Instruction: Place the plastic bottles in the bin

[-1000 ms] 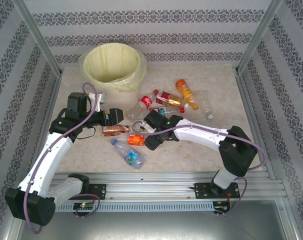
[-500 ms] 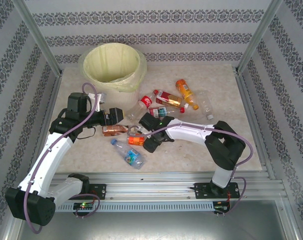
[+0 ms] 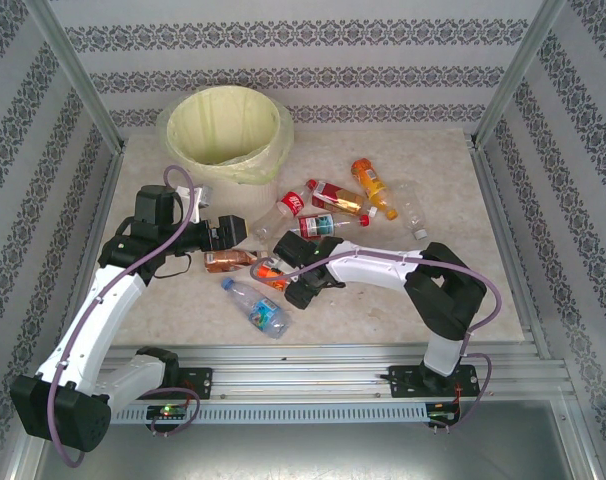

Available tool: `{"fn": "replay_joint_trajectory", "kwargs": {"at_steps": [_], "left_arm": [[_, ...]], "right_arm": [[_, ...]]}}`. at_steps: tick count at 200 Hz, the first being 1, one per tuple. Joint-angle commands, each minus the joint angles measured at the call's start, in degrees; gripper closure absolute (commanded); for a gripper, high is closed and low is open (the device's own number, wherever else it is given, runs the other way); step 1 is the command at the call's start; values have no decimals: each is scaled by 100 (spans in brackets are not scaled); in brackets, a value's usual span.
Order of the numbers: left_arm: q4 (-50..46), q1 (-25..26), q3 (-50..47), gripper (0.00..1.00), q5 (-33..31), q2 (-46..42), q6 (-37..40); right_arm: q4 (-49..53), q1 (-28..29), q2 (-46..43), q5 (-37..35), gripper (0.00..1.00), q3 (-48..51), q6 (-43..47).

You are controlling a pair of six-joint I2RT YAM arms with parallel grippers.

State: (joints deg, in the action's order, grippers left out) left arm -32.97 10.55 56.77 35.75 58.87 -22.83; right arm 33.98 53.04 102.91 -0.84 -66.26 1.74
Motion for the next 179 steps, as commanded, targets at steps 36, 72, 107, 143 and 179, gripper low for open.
{"fn": "replay_joint_trajectory", "kwargs": {"at_steps": [36, 72, 107, 143, 179], "left_arm": [[212, 63, -122, 0, 7, -33, -89], [222, 62, -122, 0, 24, -34, -103], [243, 62, -132, 0, 40, -56, -130], [454, 67, -257, 0, 150, -43, -280], [1375, 177, -646, 0, 319, 45, -729]], "right_arm": [[5, 84, 116, 9, 44, 144, -153], [-65, 84, 74, 38, 50, 236, -219], [-223, 67, -226, 27, 55, 453, -380], [-361, 28, -685, 109, 57, 690, -568], [-512, -189, -1384, 465, 57, 935, -791]]}}
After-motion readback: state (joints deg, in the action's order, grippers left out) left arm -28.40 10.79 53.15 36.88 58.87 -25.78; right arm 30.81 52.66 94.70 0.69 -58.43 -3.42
